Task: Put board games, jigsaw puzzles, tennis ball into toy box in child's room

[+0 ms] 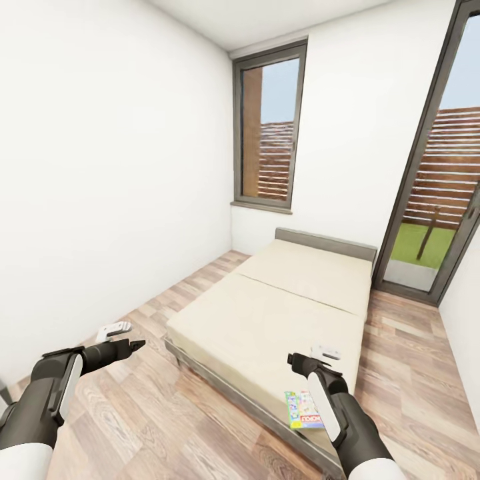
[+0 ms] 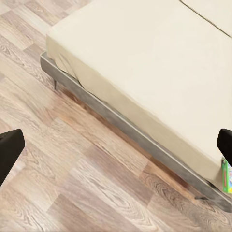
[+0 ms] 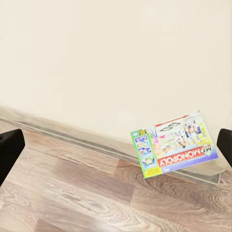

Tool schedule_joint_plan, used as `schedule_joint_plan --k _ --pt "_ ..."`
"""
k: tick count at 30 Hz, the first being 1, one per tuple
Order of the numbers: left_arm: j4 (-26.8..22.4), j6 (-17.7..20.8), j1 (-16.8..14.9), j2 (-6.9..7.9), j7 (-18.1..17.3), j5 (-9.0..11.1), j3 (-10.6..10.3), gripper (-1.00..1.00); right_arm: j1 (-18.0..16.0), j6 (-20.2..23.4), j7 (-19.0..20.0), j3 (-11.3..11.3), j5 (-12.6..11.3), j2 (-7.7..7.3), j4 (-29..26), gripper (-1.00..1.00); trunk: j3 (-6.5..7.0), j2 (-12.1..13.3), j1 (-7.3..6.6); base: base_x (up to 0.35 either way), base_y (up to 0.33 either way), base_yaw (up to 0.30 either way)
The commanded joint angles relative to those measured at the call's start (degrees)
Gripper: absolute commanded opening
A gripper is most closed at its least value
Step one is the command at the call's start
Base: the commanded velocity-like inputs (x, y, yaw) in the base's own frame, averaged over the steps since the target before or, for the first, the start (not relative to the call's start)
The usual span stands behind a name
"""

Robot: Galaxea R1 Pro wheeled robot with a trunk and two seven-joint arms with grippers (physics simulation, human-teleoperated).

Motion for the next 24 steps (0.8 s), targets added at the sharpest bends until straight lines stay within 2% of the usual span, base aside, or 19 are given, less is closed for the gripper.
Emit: schedule_joint_plan --k 1,12,24 --pt "0.0 0.3 0.0 -0.02 -0.4 -0.3 0.1 1.00 0.0 0.1 -0.5 0.0 -0.7 0.00 -0.1 1.00 -0.12 -0.1 0.02 0.000 0.008 -0.005" --pt "-0.1 0.3 0.0 -0.07 -0.4 -0.3 0.0 1.00 0.0 0.0 -0.5 -0.3 -1.0 -0.24 0.1 1.00 -1.08 -0.1 0.02 0.000 0.003 -0.044" --pt "-0.1 0.2 0.0 -0.08 -0.4 -0.3 0.0 1.00 0.0 -0.1 -0.4 -0.4 -1.0 -0.24 0.1 1.00 -2.18 -0.1 0.02 0.000 0.000 -0.098"
